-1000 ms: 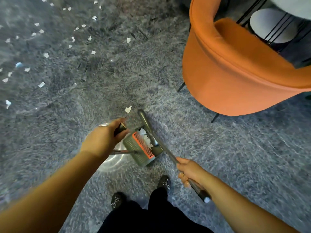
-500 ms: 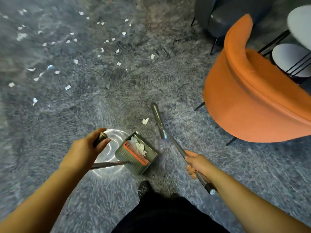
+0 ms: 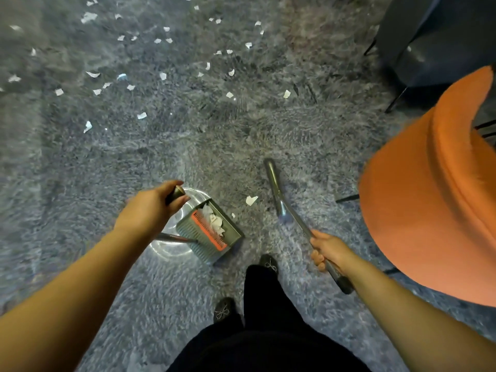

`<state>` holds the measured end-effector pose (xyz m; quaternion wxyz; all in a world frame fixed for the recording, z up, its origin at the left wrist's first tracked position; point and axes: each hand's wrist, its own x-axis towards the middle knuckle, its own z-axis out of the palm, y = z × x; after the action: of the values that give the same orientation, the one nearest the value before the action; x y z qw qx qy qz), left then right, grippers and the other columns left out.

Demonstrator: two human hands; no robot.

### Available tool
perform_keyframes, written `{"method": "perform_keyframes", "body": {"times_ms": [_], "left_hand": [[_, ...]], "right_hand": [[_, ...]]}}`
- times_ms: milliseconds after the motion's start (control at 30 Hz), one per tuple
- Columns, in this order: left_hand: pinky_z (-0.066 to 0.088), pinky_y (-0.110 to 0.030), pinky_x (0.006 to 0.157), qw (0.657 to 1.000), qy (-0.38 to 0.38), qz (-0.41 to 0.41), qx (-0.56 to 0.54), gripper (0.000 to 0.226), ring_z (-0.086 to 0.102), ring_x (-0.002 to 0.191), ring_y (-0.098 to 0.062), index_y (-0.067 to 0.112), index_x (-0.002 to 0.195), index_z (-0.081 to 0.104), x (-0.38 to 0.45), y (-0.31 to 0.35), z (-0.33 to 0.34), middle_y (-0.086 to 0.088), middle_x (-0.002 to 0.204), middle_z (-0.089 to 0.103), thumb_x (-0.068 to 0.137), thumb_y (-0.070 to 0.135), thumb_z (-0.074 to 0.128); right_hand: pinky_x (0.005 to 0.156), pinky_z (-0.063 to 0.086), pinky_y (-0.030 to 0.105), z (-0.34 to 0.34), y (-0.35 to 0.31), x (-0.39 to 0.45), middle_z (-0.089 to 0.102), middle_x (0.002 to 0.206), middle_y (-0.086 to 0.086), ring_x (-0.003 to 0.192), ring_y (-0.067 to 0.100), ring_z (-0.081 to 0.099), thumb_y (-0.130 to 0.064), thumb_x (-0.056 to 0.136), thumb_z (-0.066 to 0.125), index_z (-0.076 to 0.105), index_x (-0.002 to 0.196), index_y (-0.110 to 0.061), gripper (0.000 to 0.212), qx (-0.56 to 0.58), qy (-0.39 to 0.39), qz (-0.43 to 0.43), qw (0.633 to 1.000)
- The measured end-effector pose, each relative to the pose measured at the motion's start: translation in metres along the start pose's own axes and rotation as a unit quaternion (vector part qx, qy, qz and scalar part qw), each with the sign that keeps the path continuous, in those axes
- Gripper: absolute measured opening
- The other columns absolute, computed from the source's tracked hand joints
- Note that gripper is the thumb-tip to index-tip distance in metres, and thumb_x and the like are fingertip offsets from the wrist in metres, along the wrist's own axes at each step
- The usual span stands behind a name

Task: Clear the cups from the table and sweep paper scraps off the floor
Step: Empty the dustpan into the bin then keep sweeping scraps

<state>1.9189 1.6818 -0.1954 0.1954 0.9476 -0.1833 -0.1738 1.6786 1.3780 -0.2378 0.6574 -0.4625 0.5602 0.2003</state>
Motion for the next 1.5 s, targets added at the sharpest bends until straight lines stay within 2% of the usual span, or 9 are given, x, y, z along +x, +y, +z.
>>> {"method": "perform_keyframes", "body": {"times_ms": [200,333,433,667,900,1067,1233,1367,1500], "left_hand": [[0.048,-0.037,0.078,0.999,-0.019,-0.012,0.028,0.052,0.065,0.101,-0.029,0.045,0.134,0.049,0.043,0.003,-0.007,-0.003,0.111,0.07,0.087,0.065,0.052],[0.046,-0.034,0.07,0.997,-0.021,-0.011,0.075,0.051,0.065,0.098,-0.03,0.047,0.135,0.045,0.057,0.007,-0.008,-0.003,0.111,0.069,0.088,0.066,0.048],[0.052,-0.037,0.074,0.995,-0.039,-0.036,0.083,0.05,0.066,0.097,-0.029,0.053,0.134,0.04,0.058,0.007,-0.009,-0.001,0.113,0.068,0.087,0.069,0.045],[0.054,-0.04,0.078,0.996,-0.034,-0.029,0.081,0.053,0.065,0.1,-0.027,0.047,0.138,0.041,0.061,0.017,-0.011,0.002,0.115,0.068,0.089,0.065,0.047],[0.043,-0.032,0.066,0.996,-0.023,-0.016,0.086,0.057,0.065,0.096,-0.03,0.043,0.14,0.042,0.06,0.017,-0.011,-0.004,0.112,0.069,0.087,0.066,0.046],[0.043,-0.032,0.065,0.997,-0.014,-0.005,0.079,0.06,0.066,0.094,-0.032,0.042,0.139,0.044,0.05,0.012,-0.011,-0.005,0.109,0.07,0.086,0.068,0.043],[0.043,-0.031,0.063,0.997,-0.012,0.001,0.077,0.074,0.066,0.092,-0.03,0.043,0.139,0.045,0.025,-0.002,-0.013,-0.003,0.105,0.071,0.076,0.076,0.027],[0.049,-0.034,0.066,0.999,-0.023,-0.008,0.048,0.059,0.066,0.092,-0.027,0.045,0.139,0.044,0.007,-0.008,-0.019,0.0,0.107,0.07,0.085,0.069,0.041],[0.042,-0.031,0.064,0.999,0.0,-0.008,0.043,0.053,0.065,0.092,-0.028,0.043,0.139,0.046,-0.014,-0.016,-0.021,-0.002,0.104,0.071,0.09,0.059,0.051]], "right_hand": [[0.033,0.025,0.013,0.006,-0.057,0.031,0.035,0.062,0.006,0.028,0.008,0.031,-0.009,0.104,0.032,0.033,0.146,-0.015,0.042,-0.06,-0.012,0.018,0.998],[0.033,0.026,0.012,0.02,-0.074,0.063,0.035,0.061,0.005,0.028,0.008,0.031,-0.01,0.105,0.03,0.036,0.142,-0.017,0.039,-0.094,-0.026,0.035,0.995],[0.033,0.026,0.013,0.036,-0.079,0.081,0.034,0.051,0.003,0.03,0.008,0.03,-0.011,0.104,0.028,0.04,0.14,-0.023,0.04,-0.117,-0.056,0.051,0.99],[0.034,0.03,0.016,0.073,-0.072,0.085,0.036,0.053,0.003,0.031,0.009,0.033,-0.014,0.104,0.033,0.025,0.15,-0.028,0.049,-0.183,-0.116,0.083,0.973],[0.034,0.029,0.014,0.089,-0.07,0.074,0.037,0.058,0.004,0.029,0.009,0.032,-0.015,0.104,0.036,0.025,0.15,-0.027,0.049,-0.22,-0.157,0.099,0.958],[0.034,0.029,0.014,0.083,-0.064,0.058,0.039,0.059,0.005,0.029,0.009,0.032,-0.015,0.104,0.037,0.024,0.151,-0.027,0.05,-0.172,-0.153,0.11,0.967],[0.033,0.028,0.013,0.082,-0.058,0.041,0.038,0.058,0.005,0.028,0.008,0.031,-0.015,0.105,0.035,0.023,0.151,-0.025,0.049,-0.136,-0.138,0.079,0.978],[0.032,0.028,0.014,0.083,-0.05,0.032,0.039,0.061,0.006,0.028,0.008,0.032,-0.013,0.104,0.036,0.023,0.151,-0.024,0.05,-0.109,-0.116,0.054,0.986],[0.032,0.03,0.015,0.087,-0.044,0.034,0.041,0.059,0.006,0.029,0.008,0.033,-0.012,0.104,0.036,0.023,0.151,-0.025,0.05,-0.106,-0.099,0.037,0.989]]}}
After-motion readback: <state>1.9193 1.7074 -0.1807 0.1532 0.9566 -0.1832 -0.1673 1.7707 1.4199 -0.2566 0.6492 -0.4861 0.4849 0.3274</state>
